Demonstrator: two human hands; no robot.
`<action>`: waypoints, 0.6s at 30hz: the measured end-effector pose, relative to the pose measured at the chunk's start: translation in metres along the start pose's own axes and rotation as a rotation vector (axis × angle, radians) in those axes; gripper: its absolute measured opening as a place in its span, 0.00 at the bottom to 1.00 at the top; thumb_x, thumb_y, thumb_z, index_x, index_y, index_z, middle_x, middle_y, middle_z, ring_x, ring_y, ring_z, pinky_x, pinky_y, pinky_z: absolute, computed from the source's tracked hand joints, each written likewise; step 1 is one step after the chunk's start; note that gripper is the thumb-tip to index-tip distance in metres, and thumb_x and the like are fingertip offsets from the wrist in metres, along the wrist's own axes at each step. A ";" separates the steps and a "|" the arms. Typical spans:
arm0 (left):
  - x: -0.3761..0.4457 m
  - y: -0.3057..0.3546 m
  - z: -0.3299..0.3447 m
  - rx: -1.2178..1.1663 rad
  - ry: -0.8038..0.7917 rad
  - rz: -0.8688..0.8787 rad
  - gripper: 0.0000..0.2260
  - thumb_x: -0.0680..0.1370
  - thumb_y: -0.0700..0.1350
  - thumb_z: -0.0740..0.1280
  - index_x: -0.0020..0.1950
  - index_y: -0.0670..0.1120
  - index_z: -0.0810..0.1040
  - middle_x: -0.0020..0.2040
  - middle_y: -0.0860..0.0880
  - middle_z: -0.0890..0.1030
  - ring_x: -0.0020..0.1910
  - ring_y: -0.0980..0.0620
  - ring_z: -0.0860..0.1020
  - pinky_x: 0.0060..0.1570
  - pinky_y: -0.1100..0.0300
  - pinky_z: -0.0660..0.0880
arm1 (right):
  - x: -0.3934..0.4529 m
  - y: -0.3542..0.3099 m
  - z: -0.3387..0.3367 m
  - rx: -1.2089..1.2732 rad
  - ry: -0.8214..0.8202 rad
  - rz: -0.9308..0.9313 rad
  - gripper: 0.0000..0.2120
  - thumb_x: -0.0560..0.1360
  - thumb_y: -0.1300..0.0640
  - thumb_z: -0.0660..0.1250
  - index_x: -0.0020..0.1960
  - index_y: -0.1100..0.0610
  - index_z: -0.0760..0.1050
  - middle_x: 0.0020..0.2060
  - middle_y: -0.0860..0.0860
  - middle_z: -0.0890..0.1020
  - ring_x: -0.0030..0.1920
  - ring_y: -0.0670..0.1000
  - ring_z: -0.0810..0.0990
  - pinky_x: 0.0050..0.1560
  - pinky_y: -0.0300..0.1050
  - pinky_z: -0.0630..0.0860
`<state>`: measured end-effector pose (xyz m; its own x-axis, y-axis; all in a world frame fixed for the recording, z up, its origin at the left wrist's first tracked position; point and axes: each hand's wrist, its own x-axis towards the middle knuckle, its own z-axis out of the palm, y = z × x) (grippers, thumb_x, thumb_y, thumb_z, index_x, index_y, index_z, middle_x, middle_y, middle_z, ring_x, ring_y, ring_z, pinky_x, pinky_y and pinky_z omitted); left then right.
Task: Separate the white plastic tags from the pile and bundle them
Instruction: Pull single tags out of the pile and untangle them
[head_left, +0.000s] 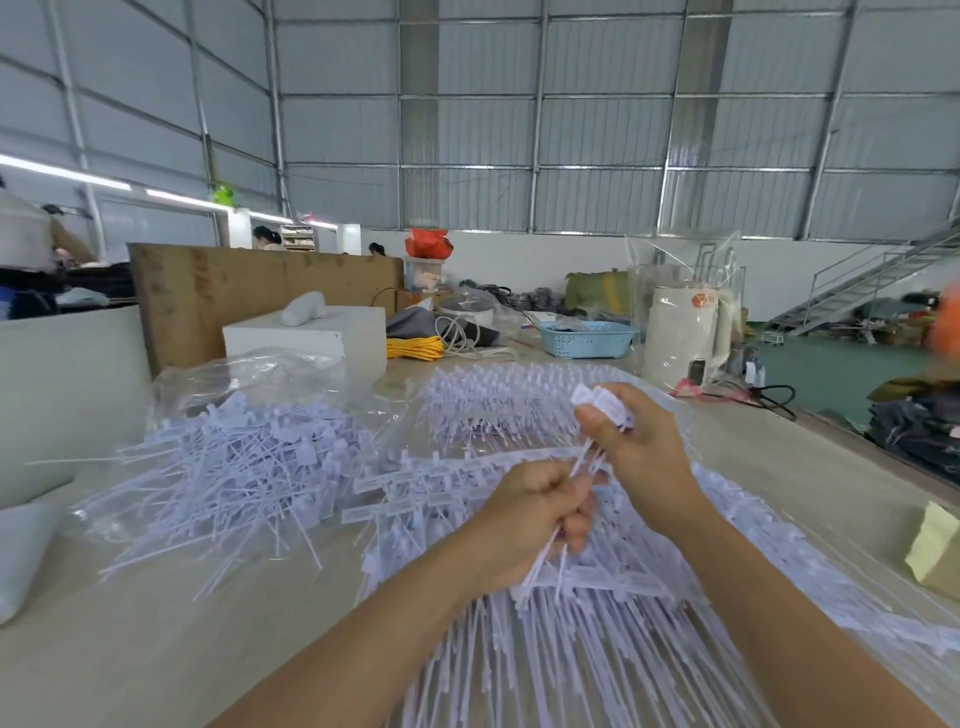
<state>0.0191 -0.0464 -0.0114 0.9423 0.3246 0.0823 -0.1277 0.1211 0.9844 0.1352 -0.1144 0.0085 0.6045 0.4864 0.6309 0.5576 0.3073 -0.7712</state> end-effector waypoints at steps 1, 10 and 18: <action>-0.001 0.002 0.005 -0.021 0.024 0.020 0.09 0.82 0.37 0.56 0.48 0.40 0.74 0.29 0.51 0.70 0.22 0.59 0.65 0.23 0.67 0.64 | -0.001 0.000 0.001 0.032 -0.020 0.022 0.02 0.76 0.57 0.66 0.48 0.52 0.77 0.33 0.50 0.78 0.29 0.42 0.75 0.29 0.35 0.74; -0.009 0.073 -0.043 0.073 0.431 0.230 0.13 0.84 0.43 0.54 0.41 0.44 0.71 0.22 0.54 0.67 0.17 0.58 0.60 0.18 0.70 0.56 | -0.002 0.014 0.004 0.151 0.005 0.209 0.16 0.77 0.50 0.62 0.61 0.56 0.73 0.46 0.51 0.80 0.29 0.46 0.78 0.29 0.38 0.74; -0.061 0.075 -0.185 0.889 0.843 -0.109 0.11 0.79 0.40 0.63 0.40 0.39 0.82 0.26 0.49 0.78 0.23 0.55 0.76 0.24 0.68 0.67 | -0.003 0.016 0.009 0.089 -0.060 0.168 0.05 0.77 0.55 0.62 0.53 0.51 0.73 0.48 0.55 0.79 0.27 0.46 0.78 0.27 0.39 0.74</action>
<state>-0.1057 0.1163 0.0286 0.3978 0.8974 0.1910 0.5052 -0.3880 0.7709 0.1373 -0.1031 -0.0066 0.6482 0.5838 0.4889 0.3979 0.2878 -0.8711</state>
